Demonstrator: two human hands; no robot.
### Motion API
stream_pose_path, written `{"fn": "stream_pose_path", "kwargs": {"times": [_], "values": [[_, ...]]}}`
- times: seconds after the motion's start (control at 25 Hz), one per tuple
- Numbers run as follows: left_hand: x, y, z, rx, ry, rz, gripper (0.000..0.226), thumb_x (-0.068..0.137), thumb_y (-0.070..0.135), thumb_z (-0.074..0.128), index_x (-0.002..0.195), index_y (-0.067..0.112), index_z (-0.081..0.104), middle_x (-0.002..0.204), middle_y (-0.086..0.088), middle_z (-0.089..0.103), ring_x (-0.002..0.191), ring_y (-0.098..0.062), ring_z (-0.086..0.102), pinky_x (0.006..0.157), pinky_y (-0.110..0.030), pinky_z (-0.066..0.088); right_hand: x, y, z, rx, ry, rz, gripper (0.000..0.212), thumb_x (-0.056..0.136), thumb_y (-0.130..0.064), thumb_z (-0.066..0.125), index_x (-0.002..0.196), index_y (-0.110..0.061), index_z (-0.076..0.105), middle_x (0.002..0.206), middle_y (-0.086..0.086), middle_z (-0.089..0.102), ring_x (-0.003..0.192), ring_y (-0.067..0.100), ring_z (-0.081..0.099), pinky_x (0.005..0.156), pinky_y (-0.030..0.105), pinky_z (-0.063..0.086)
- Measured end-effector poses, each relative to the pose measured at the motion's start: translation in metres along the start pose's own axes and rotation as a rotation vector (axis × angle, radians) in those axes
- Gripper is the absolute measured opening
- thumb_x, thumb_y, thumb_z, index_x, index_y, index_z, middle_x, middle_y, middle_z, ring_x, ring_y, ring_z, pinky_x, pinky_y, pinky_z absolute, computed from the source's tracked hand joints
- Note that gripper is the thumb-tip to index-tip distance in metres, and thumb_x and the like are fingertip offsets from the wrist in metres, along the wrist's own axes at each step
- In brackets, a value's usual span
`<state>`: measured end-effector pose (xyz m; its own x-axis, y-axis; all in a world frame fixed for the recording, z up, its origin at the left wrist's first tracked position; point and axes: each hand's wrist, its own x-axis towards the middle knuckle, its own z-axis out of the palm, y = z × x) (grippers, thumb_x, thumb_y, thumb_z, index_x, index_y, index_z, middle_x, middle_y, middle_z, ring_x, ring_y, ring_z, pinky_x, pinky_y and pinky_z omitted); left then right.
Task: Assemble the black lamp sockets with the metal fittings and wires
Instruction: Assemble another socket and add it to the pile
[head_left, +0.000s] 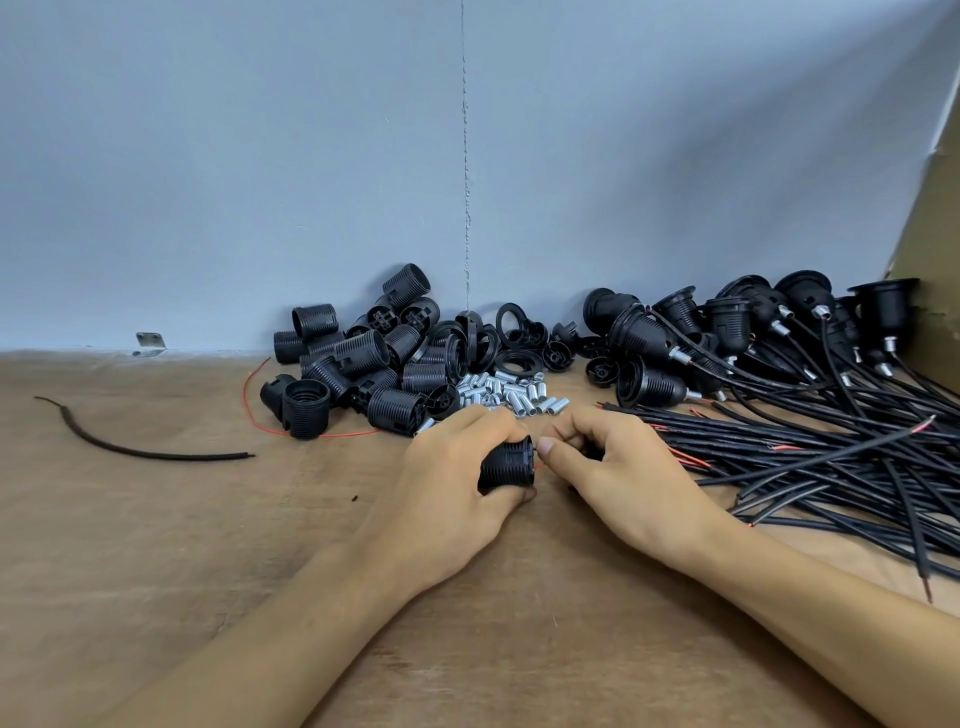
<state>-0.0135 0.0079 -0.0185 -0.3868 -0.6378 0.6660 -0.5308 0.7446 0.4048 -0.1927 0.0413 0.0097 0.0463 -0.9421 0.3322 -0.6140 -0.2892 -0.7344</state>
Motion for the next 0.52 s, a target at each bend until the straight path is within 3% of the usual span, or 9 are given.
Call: {"fn": "stream_pose_path", "kwargs": {"times": [0.32, 0.52], "values": [[-0.0010, 0.0021, -0.0035, -0.006, -0.028, 0.029, 0.035, 0.073, 0.028, 0.086, 0.095, 0.032, 0.058, 0.087, 0.016, 0.062, 0.083, -0.001, 0.055, 0.076, -0.012, 0.040, -0.0021, -0.0015, -0.0019, 0.028, -0.022, -0.024, 0.029, 0.096, -0.017, 0.062, 0.068, -0.025, 0.059, 0.059, -0.012, 0.049, 0.058, 0.003, 0.041, 0.061, 0.022, 0.036], [-0.0019, 0.0030, -0.0032, 0.016, -0.017, -0.029, 0.033, 0.073, 0.031, 0.087, 0.095, 0.031, 0.062, 0.080, 0.023, 0.061, 0.085, 0.005, 0.054, 0.073, -0.006, 0.036, -0.0027, -0.0028, -0.0014, -0.010, 0.009, -0.026, 0.025, 0.094, -0.019, 0.064, 0.070, -0.021, 0.062, 0.062, -0.009, 0.052, 0.062, 0.006, 0.045, 0.065, 0.026, 0.039]]}}
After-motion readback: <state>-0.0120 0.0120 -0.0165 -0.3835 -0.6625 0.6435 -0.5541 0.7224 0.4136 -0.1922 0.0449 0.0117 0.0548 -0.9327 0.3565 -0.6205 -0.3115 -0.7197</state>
